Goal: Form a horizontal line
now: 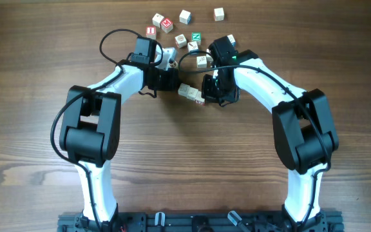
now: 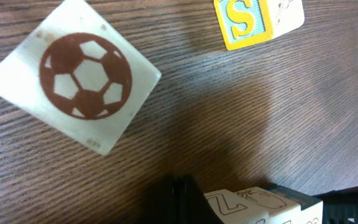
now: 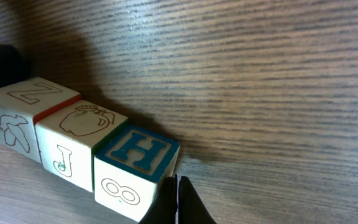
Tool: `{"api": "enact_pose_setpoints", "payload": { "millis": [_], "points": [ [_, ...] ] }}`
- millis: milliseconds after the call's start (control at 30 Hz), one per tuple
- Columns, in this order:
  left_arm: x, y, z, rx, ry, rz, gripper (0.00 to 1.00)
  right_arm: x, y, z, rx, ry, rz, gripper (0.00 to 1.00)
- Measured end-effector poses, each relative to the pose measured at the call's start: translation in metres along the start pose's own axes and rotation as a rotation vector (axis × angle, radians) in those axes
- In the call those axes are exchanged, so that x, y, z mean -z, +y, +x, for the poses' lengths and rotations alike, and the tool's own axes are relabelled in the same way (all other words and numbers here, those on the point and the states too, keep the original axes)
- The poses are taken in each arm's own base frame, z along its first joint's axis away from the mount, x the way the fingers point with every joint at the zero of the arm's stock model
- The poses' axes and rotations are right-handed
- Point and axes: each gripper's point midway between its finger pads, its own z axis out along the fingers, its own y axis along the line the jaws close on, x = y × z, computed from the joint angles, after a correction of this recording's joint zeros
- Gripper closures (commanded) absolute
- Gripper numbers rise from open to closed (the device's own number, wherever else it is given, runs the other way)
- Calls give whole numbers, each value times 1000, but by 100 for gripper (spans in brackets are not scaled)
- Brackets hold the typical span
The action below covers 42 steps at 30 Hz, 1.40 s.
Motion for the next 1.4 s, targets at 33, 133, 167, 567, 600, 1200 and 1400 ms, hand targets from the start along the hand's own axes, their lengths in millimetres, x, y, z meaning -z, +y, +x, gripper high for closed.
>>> {"api": "enact_pose_setpoints", "payload": {
  "millis": [33, 133, 167, 567, 600, 1200, 1400],
  "points": [
    [0, 0, 0, 1, 1, -1, 96, 0, 0, -1, 4, -2, -1, 96],
    [1, 2, 2, 10, 9, -3, 96, 0, 0, -4, 22, -16, 0, 96],
    [1, 2, 2, 11, 10, -3, 96, 0, 0, -6, 32, -24, -1, 95],
    [2, -3, 11, 31, 52, 19, 96, 2, 10, -23, 100, -96, -37, 96],
    [2, -3, 11, 31, 52, 19, 96, 2, 10, -23, 104, -96, -37, 96],
    [39, 66, -6, 260, -32, -172, 96, 3, -30, -5, 84, -38, 158, 96],
    [70, 104, 8, 467, -15, -226, 96, 5, -30, 14, 72, 44, 146, 95]
  ]
}}
